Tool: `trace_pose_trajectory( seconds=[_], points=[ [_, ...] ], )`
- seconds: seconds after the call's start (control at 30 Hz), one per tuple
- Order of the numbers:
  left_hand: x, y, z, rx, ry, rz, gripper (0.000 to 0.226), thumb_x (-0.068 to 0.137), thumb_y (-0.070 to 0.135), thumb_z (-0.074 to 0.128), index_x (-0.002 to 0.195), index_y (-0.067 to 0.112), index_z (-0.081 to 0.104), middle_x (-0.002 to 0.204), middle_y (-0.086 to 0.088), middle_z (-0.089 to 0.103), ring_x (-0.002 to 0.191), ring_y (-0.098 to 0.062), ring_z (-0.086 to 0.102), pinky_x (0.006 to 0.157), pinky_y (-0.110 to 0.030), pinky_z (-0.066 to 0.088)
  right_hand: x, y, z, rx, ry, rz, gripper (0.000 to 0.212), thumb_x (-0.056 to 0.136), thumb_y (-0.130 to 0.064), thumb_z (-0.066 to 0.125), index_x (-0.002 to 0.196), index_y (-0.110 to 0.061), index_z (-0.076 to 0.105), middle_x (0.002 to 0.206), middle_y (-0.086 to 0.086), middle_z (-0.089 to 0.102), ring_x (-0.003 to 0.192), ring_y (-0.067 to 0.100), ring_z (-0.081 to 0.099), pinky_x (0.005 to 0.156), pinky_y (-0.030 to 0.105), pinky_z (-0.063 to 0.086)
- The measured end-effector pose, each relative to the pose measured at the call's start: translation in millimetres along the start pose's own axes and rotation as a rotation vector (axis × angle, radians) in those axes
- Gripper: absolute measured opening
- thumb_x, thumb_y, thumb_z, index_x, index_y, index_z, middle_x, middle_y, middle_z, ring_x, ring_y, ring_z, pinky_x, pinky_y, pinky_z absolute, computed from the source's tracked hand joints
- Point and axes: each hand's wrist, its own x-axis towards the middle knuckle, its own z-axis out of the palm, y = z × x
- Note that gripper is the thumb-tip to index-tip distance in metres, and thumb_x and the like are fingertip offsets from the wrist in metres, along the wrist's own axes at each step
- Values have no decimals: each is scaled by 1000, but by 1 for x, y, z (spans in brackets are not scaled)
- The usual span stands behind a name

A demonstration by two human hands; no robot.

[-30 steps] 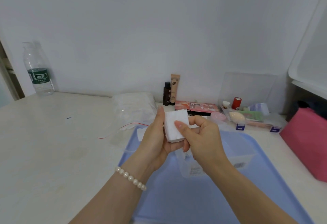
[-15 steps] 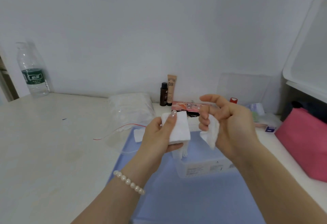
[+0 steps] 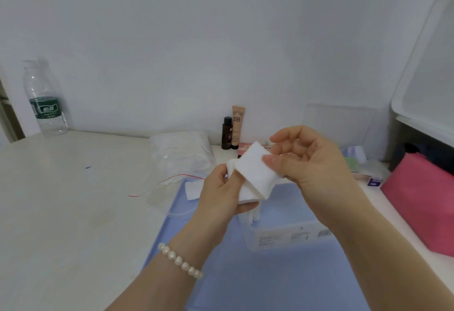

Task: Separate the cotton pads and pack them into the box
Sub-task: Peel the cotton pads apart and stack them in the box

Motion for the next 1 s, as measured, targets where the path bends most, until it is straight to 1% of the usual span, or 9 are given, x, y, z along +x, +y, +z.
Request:
trace_pose_trajectory(
  seconds=[0.13, 0.27, 0.33, 0.43, 0.57, 0.7, 0.83, 0.93, 1.0],
  points=[
    [-1, -1, 1, -23, 18, 16, 19, 93, 30, 54, 106, 16, 54, 106, -8, 64, 93, -17, 66, 61, -26, 58, -9, 2, 14, 125, 129, -71, 22, 81, 9, 61, 70, -10, 56, 58, -6, 59, 40, 11, 53, 36, 20, 40],
    [-4, -1, 5, -65, -51, 65, 15, 87, 13, 59, 97, 3, 55, 63, -5, 52, 46, -9, 50, 47, -23, 45, -19, 22, 37, 10, 157, -122, 34, 87, 11, 51, 66, -16, 54, 59, -2, 60, 36, 19, 53, 33, 22, 42],
    [-5, 0, 6, -78, -62, 68, 18, 78, 14, 60, 92, 4, 54, 67, -16, 51, 53, -18, 48, 43, -22, 38, -20, 37, 41, -104, 184, -174, 38, 89, 5, 50, 67, -25, 53, 72, 13, 59, 43, 27, 56, 36, 24, 43],
    [-3, 0, 4, -129, 16, -15, 28, 89, 19, 60, 112, 8, 49, 91, -20, 64, 74, -26, 62, 58, -32, 53, -16, 49, 39, -223, 275, -202, 26, 82, -11, 45, 71, -34, 52, 81, 14, 60, 62, 34, 59, 41, 26, 46],
    [-3, -2, 3, -132, 2, -20, 26, 97, 25, 48, 117, 8, 49, 87, -17, 65, 66, -23, 59, 52, -27, 51, -14, 56, 40, -306, 299, -237, 26, 80, -13, 43, 75, -37, 50, 86, 5, 56, 75, 32, 62, 52, 41, 53],
    [-2, -2, 3, -124, -10, -47, 34, 101, 30, 39, 118, 4, 52, 90, -23, 67, 47, -15, 53, 43, -20, 43, -13, 61, 41, -314, 312, -255, 25, 82, -13, 42, 76, -37, 49, 87, 9, 55, 74, 29, 61, 42, 23, 44],
    [-1, -3, 3, -158, -10, -91, 39, 100, 38, 39, 121, 10, 54, 106, -17, 68, 64, -15, 64, 47, -20, 46, -13, 65, 39, -335, 332, -266, 29, 89, -5, 44, 76, -31, 47, 90, 10, 54, 74, 29, 58, 39, 11, 38],
    [-1, -4, 3, -179, -17, -110, 45, 97, 47, 38, 122, 13, 55, 108, -13, 69, 76, -19, 67, 50, -23, 49, -12, 70, 39, -371, 332, -269, 25, 88, -8, 42, 78, -31, 45, 90, 9, 53, 75, 29, 58, 41, 13, 39],
    [-1, -3, 3, -201, -27, -122, 47, 97, 48, 37, 122, 11, 55, 101, -13, 70, 69, -20, 65, 48, -23, 49, -11, 72, 39, -397, 326, -263, 20, 85, -15, 39, 80, -34, 43, 88, 7, 54, 74, 30, 59, 48, 26, 46]
  ],
)
